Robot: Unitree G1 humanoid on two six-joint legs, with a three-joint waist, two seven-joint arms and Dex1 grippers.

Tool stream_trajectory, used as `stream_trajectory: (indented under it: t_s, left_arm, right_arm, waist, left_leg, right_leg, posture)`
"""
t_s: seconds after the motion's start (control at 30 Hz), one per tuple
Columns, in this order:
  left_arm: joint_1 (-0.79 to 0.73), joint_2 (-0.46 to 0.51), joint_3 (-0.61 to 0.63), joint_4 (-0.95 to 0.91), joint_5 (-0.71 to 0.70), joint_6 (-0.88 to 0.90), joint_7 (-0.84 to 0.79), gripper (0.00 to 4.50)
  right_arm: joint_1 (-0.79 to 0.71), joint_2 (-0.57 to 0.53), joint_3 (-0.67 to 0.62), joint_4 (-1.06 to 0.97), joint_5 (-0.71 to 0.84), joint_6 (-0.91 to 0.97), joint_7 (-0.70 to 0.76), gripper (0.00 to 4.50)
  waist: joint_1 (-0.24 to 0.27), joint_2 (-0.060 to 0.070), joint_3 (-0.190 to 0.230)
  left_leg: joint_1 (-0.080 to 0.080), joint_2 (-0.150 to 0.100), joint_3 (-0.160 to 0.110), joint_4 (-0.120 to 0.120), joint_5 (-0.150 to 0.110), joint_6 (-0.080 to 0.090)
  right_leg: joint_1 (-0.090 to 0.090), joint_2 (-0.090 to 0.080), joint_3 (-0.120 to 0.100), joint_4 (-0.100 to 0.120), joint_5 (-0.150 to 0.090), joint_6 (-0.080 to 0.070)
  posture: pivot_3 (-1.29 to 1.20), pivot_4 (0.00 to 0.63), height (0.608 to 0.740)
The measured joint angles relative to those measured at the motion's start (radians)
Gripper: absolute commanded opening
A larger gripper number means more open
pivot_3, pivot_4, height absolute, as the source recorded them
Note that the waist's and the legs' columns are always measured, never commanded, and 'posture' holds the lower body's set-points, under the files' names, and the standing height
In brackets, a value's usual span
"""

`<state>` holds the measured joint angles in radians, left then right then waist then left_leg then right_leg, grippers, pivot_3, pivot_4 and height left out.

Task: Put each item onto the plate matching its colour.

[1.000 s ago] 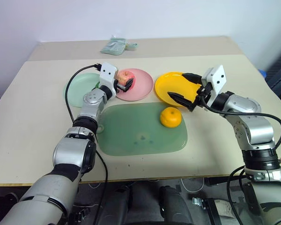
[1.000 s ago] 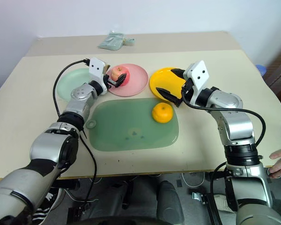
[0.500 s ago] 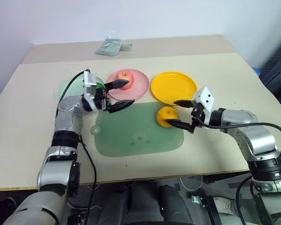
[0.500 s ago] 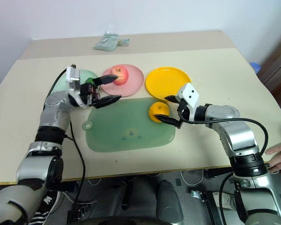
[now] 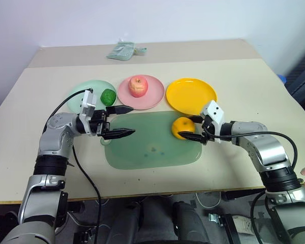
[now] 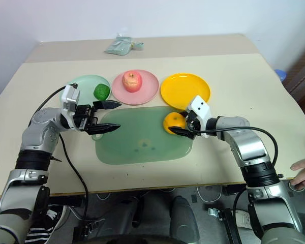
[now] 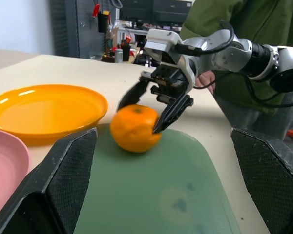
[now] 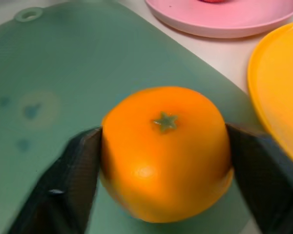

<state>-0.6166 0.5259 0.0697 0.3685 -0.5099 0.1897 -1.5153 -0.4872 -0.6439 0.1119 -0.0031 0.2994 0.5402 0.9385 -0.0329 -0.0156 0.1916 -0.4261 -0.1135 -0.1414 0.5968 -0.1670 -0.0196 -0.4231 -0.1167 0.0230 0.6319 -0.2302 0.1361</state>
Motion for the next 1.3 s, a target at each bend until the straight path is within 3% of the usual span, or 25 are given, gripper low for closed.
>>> stream_trajectory:
  t_s: [0.2, 0.3, 0.43, 0.57, 0.6, 0.63, 0.83, 1.0, 1.3]
  left_arm:
    - [0.0, -0.006, 0.002, 0.0, -0.001, -0.008, 0.024, 4.5]
    - [-0.008, -0.02, 0.005, 0.012, 0.0, -0.035, 0.049, 4.5]
    - [-0.032, -0.04, 0.014, 0.031, 0.0, -0.075, 0.078, 4.5]
    - [-0.033, -0.058, 0.018, 0.031, 0.006, -0.103, 0.104, 4.5]
    - [-0.033, -0.059, 0.018, 0.031, 0.008, -0.108, 0.11, 4.5]
    - [-0.033, -0.059, 0.018, 0.031, 0.008, -0.109, 0.115, 4.5]
    - [-0.019, -0.054, 0.018, 0.022, 0.008, -0.106, 0.123, 4.5]
    - [-0.014, -0.038, 0.023, 0.018, 0.006, -0.086, 0.121, 4.5]
    - [-0.009, 0.022, 0.028, 0.06, 0.008, -0.087, 0.076, 4.5]
  right_arm:
    - [-0.016, 0.059, -0.05, 0.01, 0.024, -0.004, -0.041, 3.1]
    - [-0.093, 0.11, -0.115, 0.036, 0.062, -0.016, -0.101, 3.1]
    - [-0.235, 0.147, -0.173, 0.186, -0.006, -0.108, -0.266, 3.1]
    - [-0.262, 0.175, -0.12, 0.355, -0.139, -0.167, -0.387, 3.1]
    - [-0.261, 0.194, -0.114, 0.39, -0.151, -0.174, -0.398, 4.12]
    - [-0.261, 0.209, -0.111, 0.412, -0.153, -0.178, -0.399, 4.49]
    - [-0.281, 0.216, -0.128, 0.464, -0.165, -0.242, -0.416, 4.49]
    - [-0.244, 0.208, -0.2, 0.319, -0.021, -0.262, -0.266, 4.49]
    - [0.105, 0.04, -0.15, -0.174, 0.196, -0.163, 0.091, 4.49]
  waist:
    - [-0.002, 0.0, 0.0]
    - [-0.005, 0.0, 0.0]
    - [-0.002, 0.0, 0.0]
    - [-0.001, 0.0, 0.0]
    - [-0.004, 0.0, 0.0]
    - [-0.006, 0.0, 0.0]
    - [-0.01, 0.0, 0.0]
    - [-0.01, 0.0, 0.0]
    - [-0.008, 0.0, 0.0]
  left_leg:
    - [0.0, 0.0, 0.0, 0.0, 0.0, 0.0]
    - [0.0, 0.0, 0.0, 0.0, 0.0, 0.0]
    - [0.0, 0.0, 0.0, -0.001, 0.0, 0.0]
    - [0.0, 0.0, 0.001, -0.001, 0.0, 0.0]
    - [0.0, 0.0, 0.001, -0.002, 0.0, 0.0]
    - [0.0, 0.0, 0.001, -0.002, 0.0, 0.0]
    - [0.0, 0.0, 0.001, -0.002, 0.0, 0.0]
    - [0.0, 0.0, 0.001, -0.002, 0.0, 0.0]
    - [0.0, 0.0, 0.001, -0.001, 0.0, 0.0]
  right_leg:
    - [-0.001, 0.0, 0.0, 0.0, 0.0, 0.0]
    - [-0.001, 0.0, 0.0, 0.0, 0.0, 0.0]
    - [-0.001, 0.0, 0.0, 0.0, 0.0, -0.001]
    - [-0.001, 0.0, 0.0, 0.0, 0.0, -0.001]
    - [-0.002, 0.0, 0.001, 0.0, 0.0, -0.001]
    - [-0.002, 0.0, 0.001, 0.0, 0.0, -0.001]
    - [-0.002, 0.0, 0.001, 0.0, 0.0, -0.001]
    - [-0.002, 0.001, 0.001, 0.0, 0.0, 0.0]
    - [-0.001, 0.0, 0.001, 0.0, 0.0, 0.0]
  posture:
    - [0.0, 0.15, 0.74]
    - [0.0, 0.15, 0.74]
    - [0.0, 0.15, 0.74]
    - [0.0, 0.15, 0.74]
    - [0.0, 0.15, 0.74]
    - [0.0, 0.15, 0.74]
    - [0.0, 0.15, 0.74]
    - [0.0, 0.15, 0.74]
    - [0.0, 0.15, 0.74]
